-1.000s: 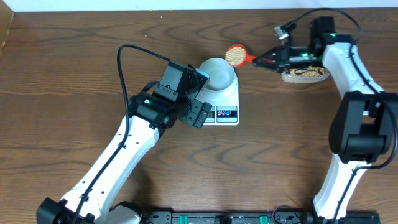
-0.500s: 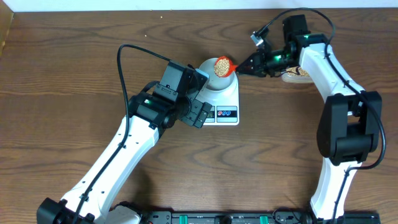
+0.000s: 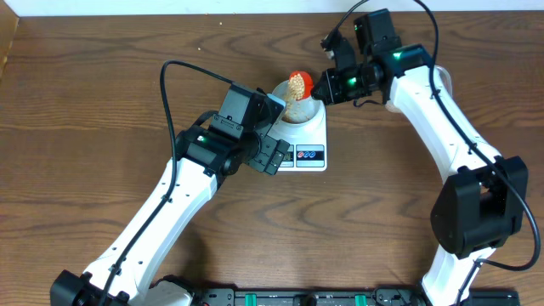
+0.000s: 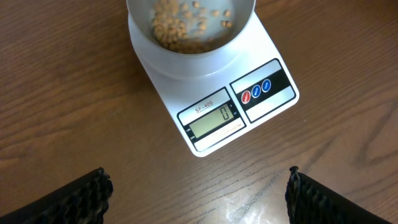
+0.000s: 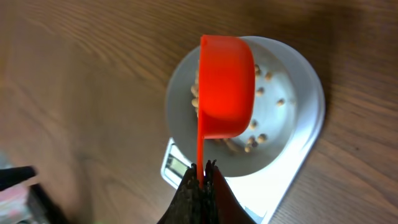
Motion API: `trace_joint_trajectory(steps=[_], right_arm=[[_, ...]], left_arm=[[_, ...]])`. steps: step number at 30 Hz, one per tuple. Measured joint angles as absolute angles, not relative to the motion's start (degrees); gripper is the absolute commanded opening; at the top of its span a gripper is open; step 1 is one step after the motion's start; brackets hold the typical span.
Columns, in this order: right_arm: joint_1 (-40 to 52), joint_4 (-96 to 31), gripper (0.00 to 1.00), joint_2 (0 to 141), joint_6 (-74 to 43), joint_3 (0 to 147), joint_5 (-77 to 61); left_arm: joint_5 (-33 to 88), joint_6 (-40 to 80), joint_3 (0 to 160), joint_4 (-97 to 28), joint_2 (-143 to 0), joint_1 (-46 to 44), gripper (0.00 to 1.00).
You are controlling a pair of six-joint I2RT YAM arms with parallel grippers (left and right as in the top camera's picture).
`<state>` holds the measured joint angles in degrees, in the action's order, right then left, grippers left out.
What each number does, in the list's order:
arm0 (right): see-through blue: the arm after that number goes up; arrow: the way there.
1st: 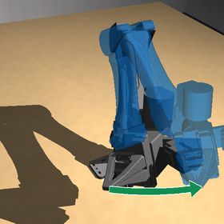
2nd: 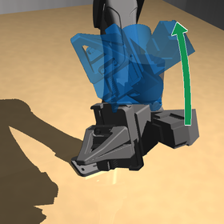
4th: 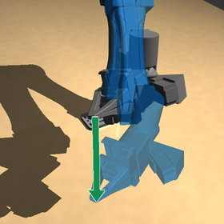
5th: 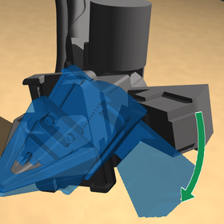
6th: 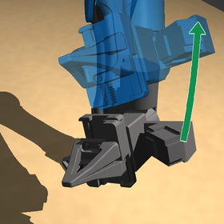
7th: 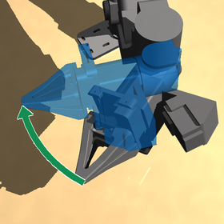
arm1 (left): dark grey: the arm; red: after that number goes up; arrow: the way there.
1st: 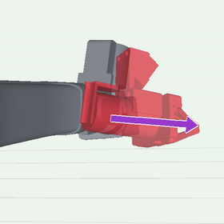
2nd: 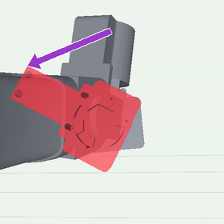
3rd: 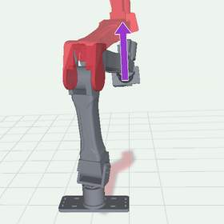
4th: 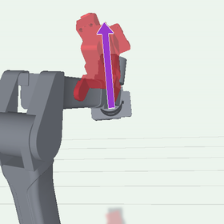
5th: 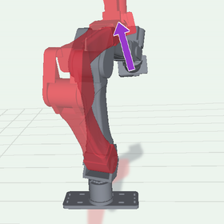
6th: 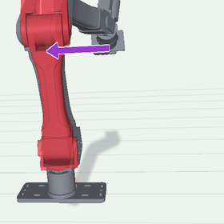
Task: Scoop item into bowl and weigh 50g on scale
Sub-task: 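Carry the filled scoop left over the bowl and tip it, then return the empty red scoop with the right gripper to the tub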
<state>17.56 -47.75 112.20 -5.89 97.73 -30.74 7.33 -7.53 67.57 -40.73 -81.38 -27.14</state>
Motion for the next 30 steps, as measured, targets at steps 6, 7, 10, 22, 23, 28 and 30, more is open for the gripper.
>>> trace_joint_trajectory(steps=[6, 7, 10, 22, 23, 28, 30], right_arm=[[18.81, -47.92, 0.01, 112.22, -5.89, 97.73, -25.41], [19.16, -47.90, 0.01, 112.22, -5.89, 97.73, -24.67], [20.40, -47.88, 0.01, 112.22, -5.89, 97.73, -22.20], [25.91, -48.03, 0.01, 112.09, -4.38, 97.73, -9.19], [26.50, -48.16, 0.01, 112.03, -4.08, 97.73, -7.77], [30.39, -48.60, 0.01, 111.11, -2.46, 97.73, 1.78], [32.42, -48.80, 0.01, 110.83, -2.15, 97.73, 7.16]], left_arm=[[7.33, -7.53, 67.57, -40.73, -81.38, -27.14, 0.91], [7.33, -7.53, 67.57, -40.73, -81.38, -27.14, 0.92], [7.33, -7.53, 67.57, -40.73, -81.38, -27.14, 0.91], [7.33, -7.53, 67.57, -40.73, -81.38, -27.14, 0.92], [7.33, -7.53, 67.57, -40.73, -81.38, -27.14, 0.91], [7.33, -7.53, 67.57, -40.73, -81.38, -27.14, 0.92], [7.33, -7.53, 67.57, -40.73, -81.38, -27.14, 0.92]])
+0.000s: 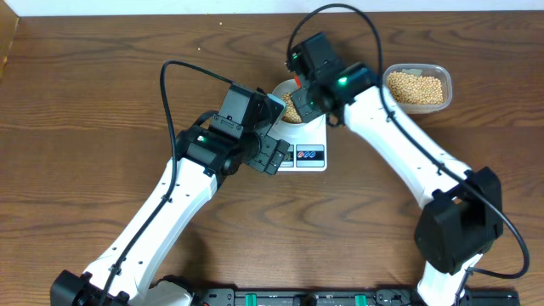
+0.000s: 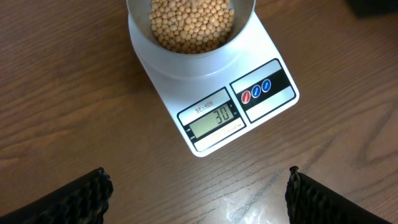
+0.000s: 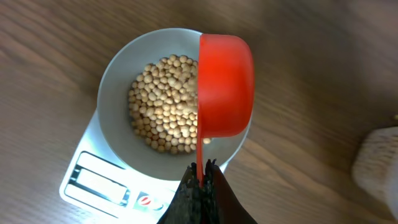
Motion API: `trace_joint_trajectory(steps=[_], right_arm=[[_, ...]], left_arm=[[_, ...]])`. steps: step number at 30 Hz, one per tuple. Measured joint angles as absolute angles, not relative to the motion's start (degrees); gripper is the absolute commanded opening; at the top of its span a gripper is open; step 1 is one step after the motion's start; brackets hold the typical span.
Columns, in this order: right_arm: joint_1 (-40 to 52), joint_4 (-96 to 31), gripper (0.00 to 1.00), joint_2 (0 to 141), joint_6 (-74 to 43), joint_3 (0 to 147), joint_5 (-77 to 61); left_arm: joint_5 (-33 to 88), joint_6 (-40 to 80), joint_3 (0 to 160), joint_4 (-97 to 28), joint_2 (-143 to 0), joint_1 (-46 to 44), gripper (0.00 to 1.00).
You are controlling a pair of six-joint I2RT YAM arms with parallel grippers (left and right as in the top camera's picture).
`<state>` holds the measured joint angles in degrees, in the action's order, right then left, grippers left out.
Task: Scoop item into bowl and weigh 50g on scale
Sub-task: 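Return the empty red scoop with the right gripper to the tub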
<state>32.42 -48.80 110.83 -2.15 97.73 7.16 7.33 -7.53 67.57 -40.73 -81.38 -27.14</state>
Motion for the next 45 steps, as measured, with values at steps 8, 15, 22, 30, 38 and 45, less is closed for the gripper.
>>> trace_joint_trajectory(steps=[8, 15, 22, 30, 38, 45], right_arm=[[35.77, -48.75, 0.01, 110.74, -1.87, 97.73, 15.70], [34.59, -48.27, 0.01, 110.72, -1.89, 97.73, 14.72], [28.47, -47.72, 0.01, 107.98, -2.33, 97.73, 5.58], [16.67, -49.12, 0.01, 100.03, -2.44, 97.73, -3.95], [4.86, -55.13, 0.01, 98.94, -2.59, 97.73, -10.04], [-1.58, -57.82, 0.01, 98.98, -3.16, 97.73, -10.17]], left_arm=[[7.33, -7.53, 67.57, -40.73, -81.38, -27.14, 0.92], [7.33, -7.53, 67.57, -40.73, -81.38, -27.14, 0.91], [7.33, -7.53, 67.57, -40.73, -81.38, -27.14, 0.92], [7.33, -7.53, 67.57, -40.73, -81.38, -27.14, 0.92], [7.33, -7.53, 67.57, -40.73, -81.38, -27.14, 0.91], [7.33, -7.53, 67.57, -40.73, -81.38, -27.14, 0.92]])
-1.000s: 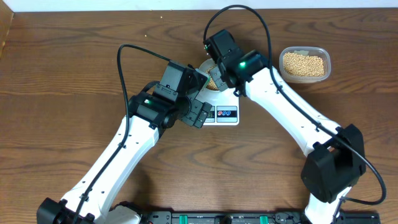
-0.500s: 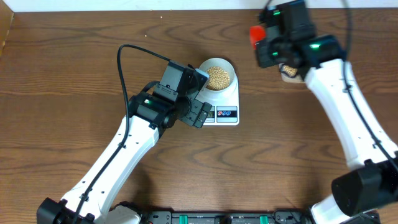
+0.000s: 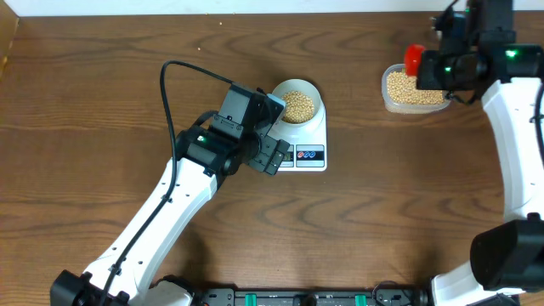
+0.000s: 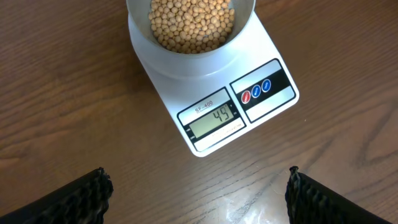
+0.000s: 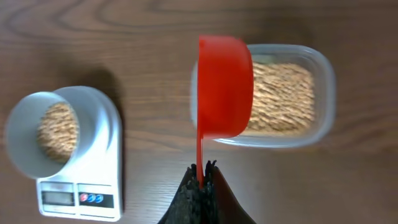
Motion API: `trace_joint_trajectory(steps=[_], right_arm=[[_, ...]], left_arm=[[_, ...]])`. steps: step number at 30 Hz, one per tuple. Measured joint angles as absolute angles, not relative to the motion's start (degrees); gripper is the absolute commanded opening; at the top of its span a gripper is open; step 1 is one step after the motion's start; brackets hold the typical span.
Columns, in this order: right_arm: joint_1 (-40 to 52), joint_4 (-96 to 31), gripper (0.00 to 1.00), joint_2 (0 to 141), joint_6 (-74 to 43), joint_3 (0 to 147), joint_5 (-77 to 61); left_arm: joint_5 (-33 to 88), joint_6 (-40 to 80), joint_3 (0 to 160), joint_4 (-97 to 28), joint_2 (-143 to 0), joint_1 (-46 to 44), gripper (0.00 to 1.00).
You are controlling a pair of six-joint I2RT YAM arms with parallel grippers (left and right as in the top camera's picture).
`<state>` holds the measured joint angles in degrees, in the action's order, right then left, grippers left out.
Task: Scoop item into bowl and weigh 50g on scale
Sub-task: 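Return the empty red scoop with the right gripper to the tub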
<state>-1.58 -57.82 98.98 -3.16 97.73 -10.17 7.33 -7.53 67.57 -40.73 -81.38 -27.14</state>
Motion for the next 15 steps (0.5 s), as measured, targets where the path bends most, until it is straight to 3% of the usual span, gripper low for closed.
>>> trace_joint_trajectory(steps=[15], right_arm=[[-6.50, -60.51, 0.01, 104.49, -3.92, 97.73, -9.96]], left_arm=[[7.33, -7.53, 67.57, -40.73, -81.38, -27.14, 0.92]])
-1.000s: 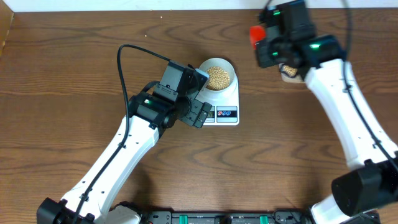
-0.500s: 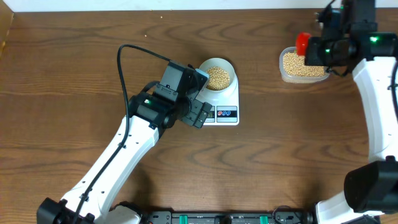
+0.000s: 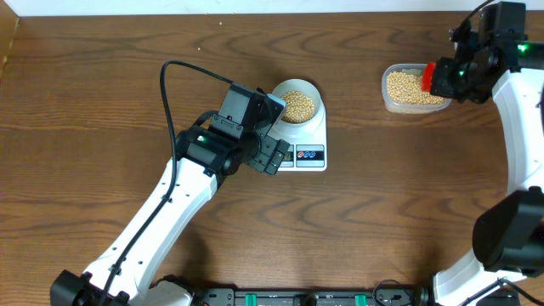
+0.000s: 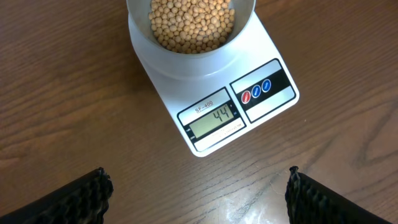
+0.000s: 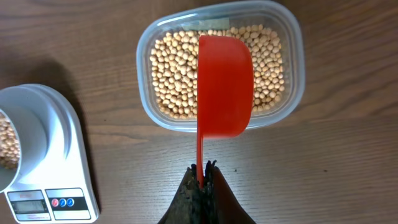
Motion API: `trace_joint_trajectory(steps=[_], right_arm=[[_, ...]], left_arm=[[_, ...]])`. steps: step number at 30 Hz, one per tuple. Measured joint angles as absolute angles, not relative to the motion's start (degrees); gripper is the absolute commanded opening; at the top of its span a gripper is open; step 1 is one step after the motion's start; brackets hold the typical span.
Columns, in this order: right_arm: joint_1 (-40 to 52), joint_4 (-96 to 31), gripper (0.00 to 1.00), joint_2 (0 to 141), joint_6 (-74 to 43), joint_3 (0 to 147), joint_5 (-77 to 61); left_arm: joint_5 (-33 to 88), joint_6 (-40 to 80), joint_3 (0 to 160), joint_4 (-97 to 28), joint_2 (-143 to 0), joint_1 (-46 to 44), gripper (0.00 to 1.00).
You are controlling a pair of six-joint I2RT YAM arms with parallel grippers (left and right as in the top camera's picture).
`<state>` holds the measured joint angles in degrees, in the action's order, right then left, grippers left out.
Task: Scoop item into bowl and weigh 50g on scale
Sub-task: 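Return the empty red scoop with the right gripper to the tub, then dip the red scoop into the soybeans and lift a small amount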
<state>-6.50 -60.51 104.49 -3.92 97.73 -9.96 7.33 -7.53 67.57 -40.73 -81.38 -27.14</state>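
Observation:
A white bowl (image 4: 191, 25) heaped with soybeans sits on the white scale (image 4: 214, 102), whose display reads 44. My left gripper (image 4: 196, 193) hovers open over the wood just in front of the scale, holding nothing. My right gripper (image 5: 202, 169) is shut on the handle of a red scoop (image 5: 224, 87). The scoop hangs over the clear tub of soybeans (image 5: 168, 87) at the far right (image 3: 412, 87). In the overhead view the bowl (image 3: 297, 104) stands at mid-table.
Bare wooden table (image 3: 102, 93) surrounds the scale and the tub. The left arm (image 3: 170, 212) stretches from the front edge toward the scale. The right arm (image 3: 518, 136) runs along the right side.
My right gripper with the red scoop has shifted a little to the right, over the tub. The scale reading went from 49 to 44. The left gripper has stayed put.
The scoop was tipped over a nearly empty bowl with the scale at 0. Then the bowl was full of beans, the scale read 30 and the scoop still hung above it. Later the scoop was over the tub with 49 showing, now 44.

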Motion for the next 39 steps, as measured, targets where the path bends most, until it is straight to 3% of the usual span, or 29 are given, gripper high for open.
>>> trace_joint_trajectory(steps=[26, 39], right_arm=[[-7.05, -55.40, 0.01, 117.62, -3.84, 97.73, -22.26], [-17.69, -56.01, 0.01, 117.78, -1.67, 97.73, -36.42]], left_arm=[[7.31, -7.53, 67.57, -40.73, -81.38, -27.14, 0.92], [7.31, -7.53, 67.57, -40.73, -81.38, -27.14, 0.92]])
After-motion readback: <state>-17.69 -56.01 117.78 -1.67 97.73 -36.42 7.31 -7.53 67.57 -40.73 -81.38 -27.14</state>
